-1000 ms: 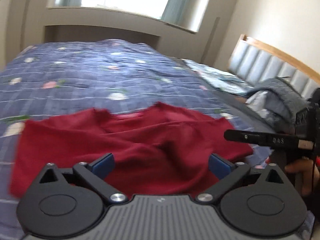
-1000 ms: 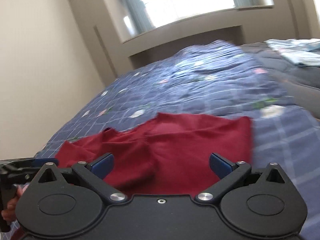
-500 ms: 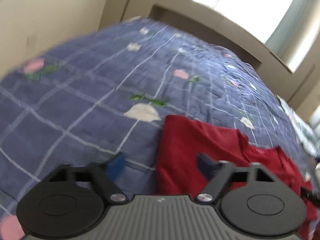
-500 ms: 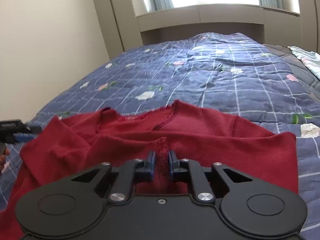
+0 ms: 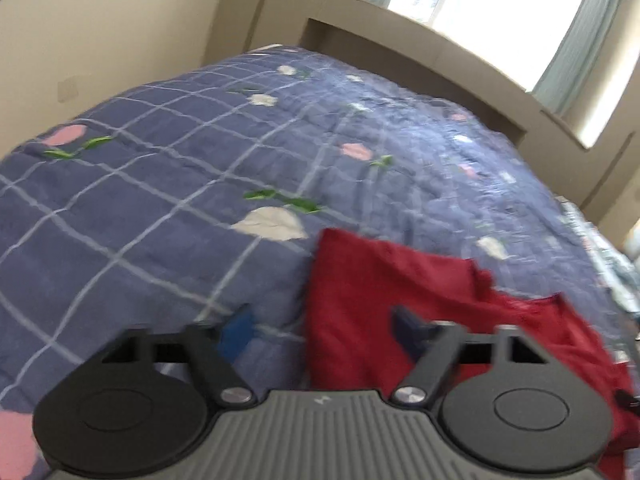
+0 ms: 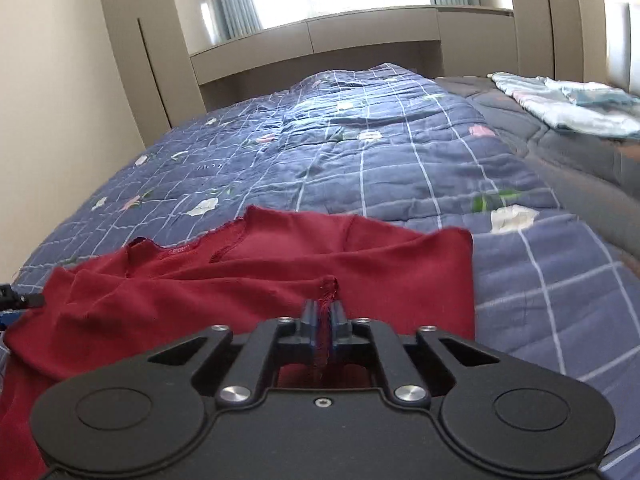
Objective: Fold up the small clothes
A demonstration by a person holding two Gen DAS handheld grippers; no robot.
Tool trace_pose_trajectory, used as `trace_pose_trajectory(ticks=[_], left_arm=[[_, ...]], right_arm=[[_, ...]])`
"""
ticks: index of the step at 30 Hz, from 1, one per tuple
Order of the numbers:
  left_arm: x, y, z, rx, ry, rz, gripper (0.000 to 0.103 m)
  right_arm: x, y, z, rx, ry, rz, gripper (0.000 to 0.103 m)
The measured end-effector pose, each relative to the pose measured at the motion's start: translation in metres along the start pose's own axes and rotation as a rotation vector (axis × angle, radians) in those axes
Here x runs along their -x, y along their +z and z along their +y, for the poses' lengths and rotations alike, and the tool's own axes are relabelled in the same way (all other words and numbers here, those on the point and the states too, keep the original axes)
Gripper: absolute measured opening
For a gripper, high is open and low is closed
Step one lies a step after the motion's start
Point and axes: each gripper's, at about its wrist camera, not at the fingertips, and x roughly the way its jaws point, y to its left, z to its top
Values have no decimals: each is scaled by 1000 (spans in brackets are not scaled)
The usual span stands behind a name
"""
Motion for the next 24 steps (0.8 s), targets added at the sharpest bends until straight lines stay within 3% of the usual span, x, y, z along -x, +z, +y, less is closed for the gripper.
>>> trace_pose_trajectory(ticks=[1,2,4,5,7,8,11,13,17,18,19,20,21,24], left_arm=[[0,2,-2,-8,-9,-2,94],[-3,6,-5,-25,-8,5,94],[-13,13,-8,-45,20,27,90],[-18,15,-9,-42,39,30,79],[-29,19,-11,-46,69,57,30],[-33,21,-12,-50,87,69,7],[-30,20,-15,-29,107,20,4],[-26,15,-18,-35,100,-34,4],[-35,13,-15,-45,101,7,10],[-32,14,-14,-46,93,13,21],[-28,14,-13,-45,90,7,33],[-22,14,-12,-45,76,5,65],[-15,13,-11,-43,68,-2,85],[10,4,-12,-71,64,-63,88]], right_arm=[[1,1,-1,-2,12,-11,21],[1,2,-1,-2,26,-20,33],[-3,4,1,11,36,-17,38],[-7,5,5,25,27,-11,27],[-12,5,8,56,-3,-9,2],[-12,6,8,57,-3,-18,1],[-1,8,10,79,-30,-94,1],[-2,7,9,82,-59,-99,0],[-15,-1,5,104,-74,-36,3],[-12,-1,6,112,-79,-46,6],[-8,0,7,120,-88,-60,14],[-4,1,9,130,-93,-72,23],[0,1,11,143,-97,-81,25],[11,0,23,199,-77,-109,46]])
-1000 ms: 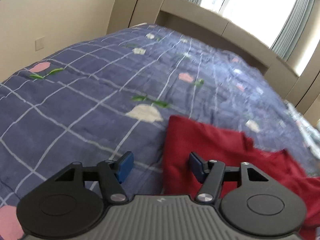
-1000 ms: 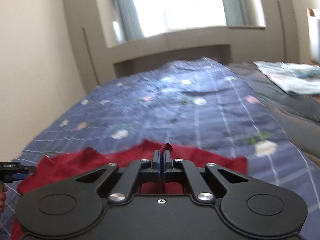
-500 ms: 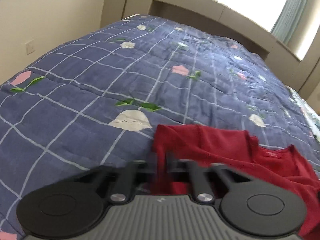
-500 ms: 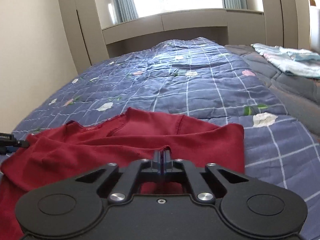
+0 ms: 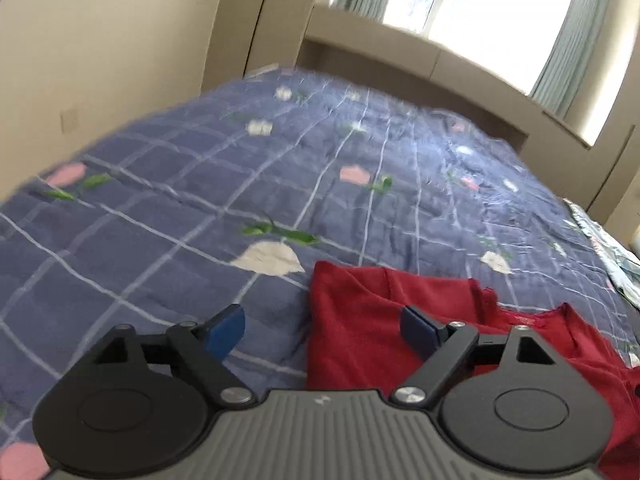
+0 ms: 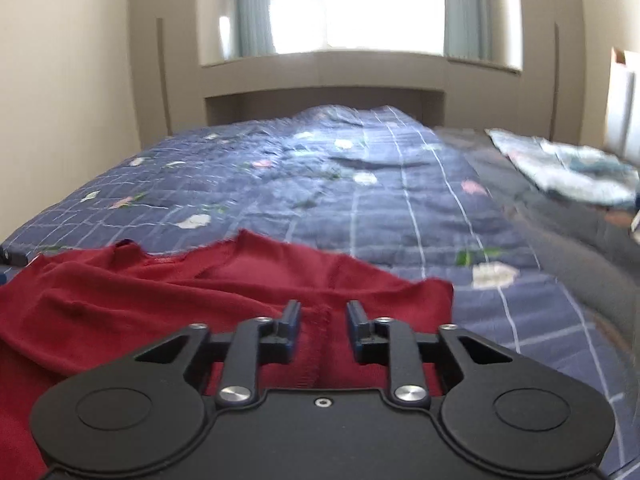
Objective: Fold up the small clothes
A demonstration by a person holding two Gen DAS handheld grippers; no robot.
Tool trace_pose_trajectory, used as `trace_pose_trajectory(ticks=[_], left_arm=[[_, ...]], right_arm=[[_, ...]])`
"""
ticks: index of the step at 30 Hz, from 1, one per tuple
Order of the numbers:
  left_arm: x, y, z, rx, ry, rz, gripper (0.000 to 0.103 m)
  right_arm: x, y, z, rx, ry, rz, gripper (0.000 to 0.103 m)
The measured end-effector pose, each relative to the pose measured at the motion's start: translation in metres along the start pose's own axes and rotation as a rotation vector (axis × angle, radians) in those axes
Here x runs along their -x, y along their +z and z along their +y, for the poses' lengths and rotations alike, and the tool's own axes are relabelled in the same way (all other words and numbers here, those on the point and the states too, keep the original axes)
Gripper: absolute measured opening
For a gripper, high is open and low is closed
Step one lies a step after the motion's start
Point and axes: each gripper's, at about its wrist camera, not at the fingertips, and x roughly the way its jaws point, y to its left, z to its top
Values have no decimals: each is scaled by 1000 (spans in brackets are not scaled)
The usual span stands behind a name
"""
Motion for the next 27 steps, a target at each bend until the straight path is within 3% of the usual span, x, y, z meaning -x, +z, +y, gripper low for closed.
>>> trace_pose_trajectory(ticks=[2,7,12,16,19,21,23,27], left_arm=[[12,-8,3,-20,-13,6,88],[14,-38,22,-33,36,90,77],[33,-39,24,-12,47,57,83],[58,-45,30,14,17,14,86],[62,-54,28,-37,4,19,89],[62,-60,25,-65,-18,39,98],[60,-67,18,-116,15,38,98],[55,-70,-2,-191,84,-10,93]], right_arm=[[4,-2,8,28,22,-4,58],[-4,-24,14,84,-71,80,59],[8,-21,6,82,-105,49,66],[27,-23,4,81,-85,1,84],[31,-32,4,78,-63,32,87],[34,-40,3,60,-31,51,90],[40,-44,6,55,-18,37,100],[42,-39,15,95,-30,-13,100]])
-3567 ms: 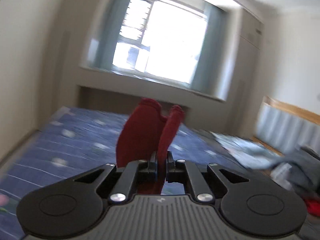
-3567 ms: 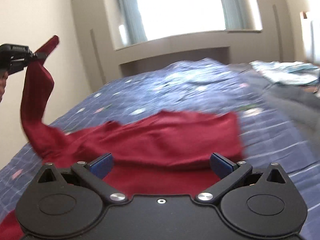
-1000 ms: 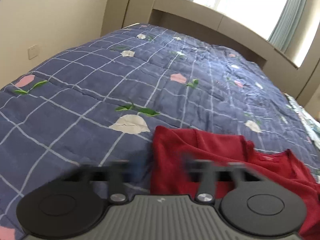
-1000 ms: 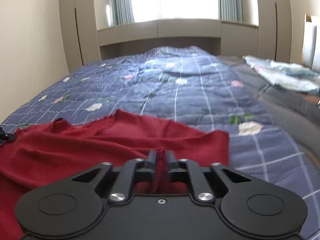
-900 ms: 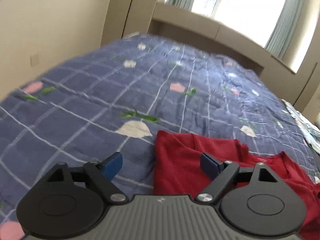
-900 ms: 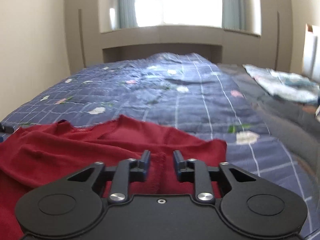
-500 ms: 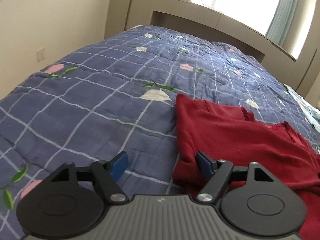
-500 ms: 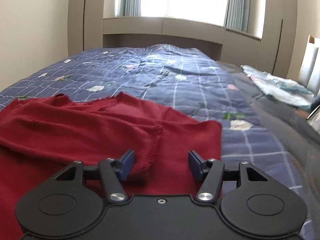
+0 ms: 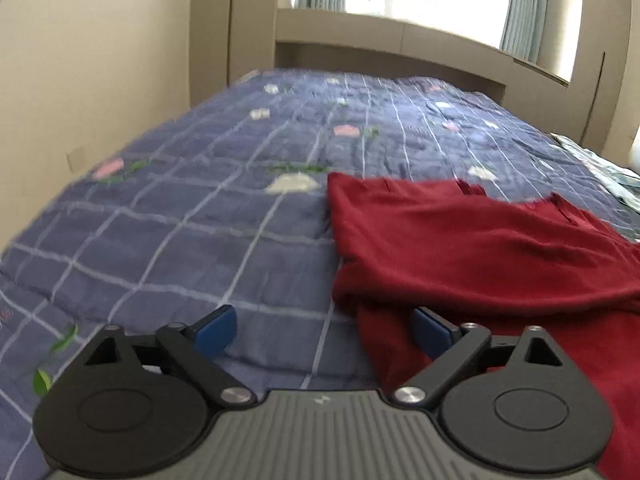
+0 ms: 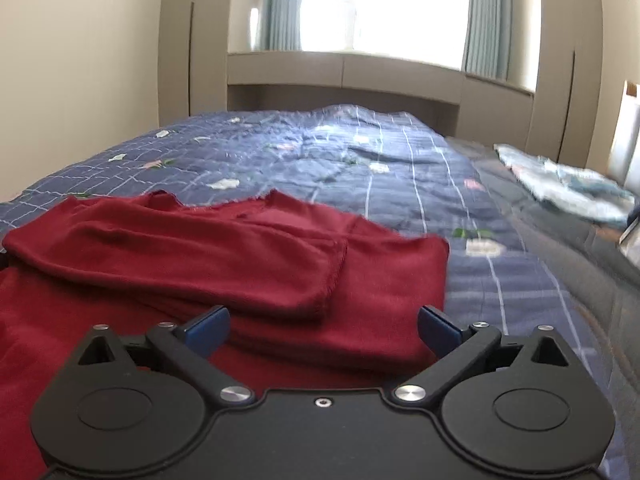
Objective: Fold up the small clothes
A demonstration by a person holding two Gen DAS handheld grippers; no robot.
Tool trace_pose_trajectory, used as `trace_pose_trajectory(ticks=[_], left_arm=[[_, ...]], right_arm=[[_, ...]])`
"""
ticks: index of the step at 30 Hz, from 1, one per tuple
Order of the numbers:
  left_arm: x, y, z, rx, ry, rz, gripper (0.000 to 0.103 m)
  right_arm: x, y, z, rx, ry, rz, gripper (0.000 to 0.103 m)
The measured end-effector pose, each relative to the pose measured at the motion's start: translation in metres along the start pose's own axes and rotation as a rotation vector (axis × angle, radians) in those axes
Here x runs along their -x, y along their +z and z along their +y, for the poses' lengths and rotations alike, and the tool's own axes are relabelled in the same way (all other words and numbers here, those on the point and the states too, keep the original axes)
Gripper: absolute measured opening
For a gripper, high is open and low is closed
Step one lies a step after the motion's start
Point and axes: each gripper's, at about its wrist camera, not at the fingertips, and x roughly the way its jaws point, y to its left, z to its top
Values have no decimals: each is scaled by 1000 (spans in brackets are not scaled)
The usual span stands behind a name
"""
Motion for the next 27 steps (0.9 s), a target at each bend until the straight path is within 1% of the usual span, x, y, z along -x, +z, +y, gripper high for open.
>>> trace_pose_trajectory(ticks=[3,5,6,8,11,13,15,16,18,20,21,23,25,27], left_arm=[[-2,4,-6,48,64,-49,89],[-5,2,-7,56,107,-83,89],[-7,-1,-9,51,134,-85,88],[-11,-6,-7,63,152,-68,88],[-12,-7,2,130,134,-36,91],[-9,-7,5,132,112,-16,94],[1,-9,8,133,61,3,98],[7,-12,11,139,43,-7,99],[26,-21,17,175,26,-66,102],[43,-30,24,229,5,-141,103],[46,-30,25,247,-7,-158,102],[45,-24,25,268,-26,-173,103],[36,-12,19,274,-26,-176,103],[21,-4,17,301,-59,-179,103]], right_arm=[[-11,10,0,-20,-30,-16,101],[-25,14,-1,-33,-83,-5,102],[-34,14,-2,-35,-121,28,102],[-48,11,-5,-37,-185,97,102],[-49,5,-15,-91,-162,95,102],[-44,7,-20,-111,-165,86,102],[-33,8,-21,-124,-151,49,102],[-27,8,-21,-128,-130,26,102],[-21,7,-21,-121,-105,8,102],[-25,4,-18,-93,-107,41,102],[-30,2,-16,-84,-117,67,102],[-37,-1,-17,-88,-116,100,102],[-37,-1,-18,-99,-112,99,102],[-37,-1,-18,-99,-112,99,102]])
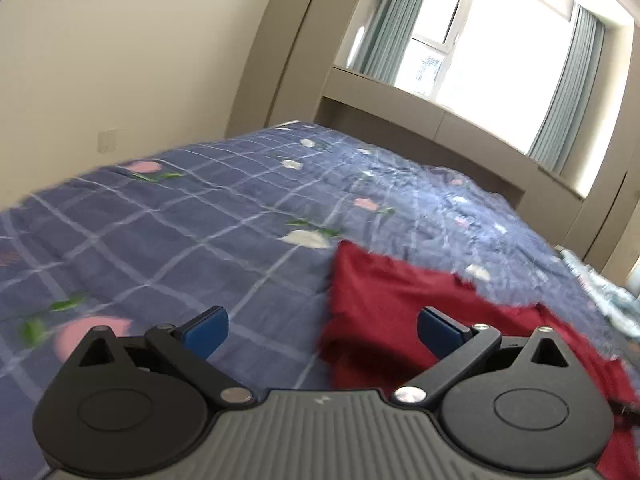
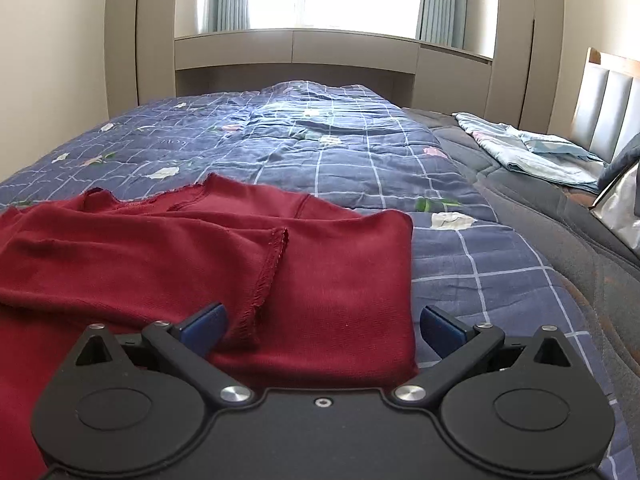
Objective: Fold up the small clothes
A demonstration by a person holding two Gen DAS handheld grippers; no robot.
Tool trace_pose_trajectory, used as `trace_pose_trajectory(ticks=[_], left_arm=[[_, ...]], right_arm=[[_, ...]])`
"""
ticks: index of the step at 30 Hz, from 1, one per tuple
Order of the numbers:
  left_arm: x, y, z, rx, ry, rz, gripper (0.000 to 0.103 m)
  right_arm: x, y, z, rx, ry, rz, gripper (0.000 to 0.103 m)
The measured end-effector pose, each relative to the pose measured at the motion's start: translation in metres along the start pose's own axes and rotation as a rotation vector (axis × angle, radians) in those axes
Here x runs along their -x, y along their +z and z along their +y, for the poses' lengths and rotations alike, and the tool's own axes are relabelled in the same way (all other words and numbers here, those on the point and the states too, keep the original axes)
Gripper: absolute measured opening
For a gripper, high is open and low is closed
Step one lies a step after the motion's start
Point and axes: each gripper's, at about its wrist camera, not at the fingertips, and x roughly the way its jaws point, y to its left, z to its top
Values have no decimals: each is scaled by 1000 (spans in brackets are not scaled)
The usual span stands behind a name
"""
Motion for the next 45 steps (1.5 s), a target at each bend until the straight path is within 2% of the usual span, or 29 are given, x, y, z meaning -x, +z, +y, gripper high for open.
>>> trace_pose_trajectory(ticks=[2,4,6,10,13,16,19,22,26,30,33,35,38,40,44,45], left_arm=[[-16,1,1,29,2,19,102],[-28,-1,3,19,75,62,102],[-36,-5,9,25,112,117,102],[-21,-10,9,-63,93,136,102],[5,-15,14,-94,8,148,102],[36,-24,20,-74,-93,168,103],[63,-39,28,-48,-149,214,103],[93,-56,29,-80,-153,223,103],[130,-75,29,-104,-150,259,102],[162,-93,31,-150,-131,330,102],[182,-99,30,-153,-106,369,102],[192,-99,31,-140,-105,392,102],[198,-96,39,-60,-111,438,101],[202,-95,45,5,-95,458,95],[203,-91,54,84,-71,492,79],[202,-90,55,87,-60,501,74]], right_arm=[[0,0,-2,-8,6,0,102],[1,-1,-4,-24,15,-2,102],[2,-3,-8,-43,20,4,102],[15,-9,-16,-64,40,15,102],[44,-19,-21,-59,104,1,102],[84,-36,-25,-80,165,-11,102],[122,-60,-27,-131,233,32,102],[156,-85,-27,-170,259,73,102],[196,-118,-21,-189,240,108,102],[226,-140,-16,-214,221,115,101],[243,-150,-14,-244,204,114,91],[255,-157,-14,-274,199,110,77],[265,-166,-14,-310,211,121,66],[272,-171,-12,-327,215,116,59],[279,-175,-12,-341,184,111,29],[279,-175,-14,-355,190,109,25]])
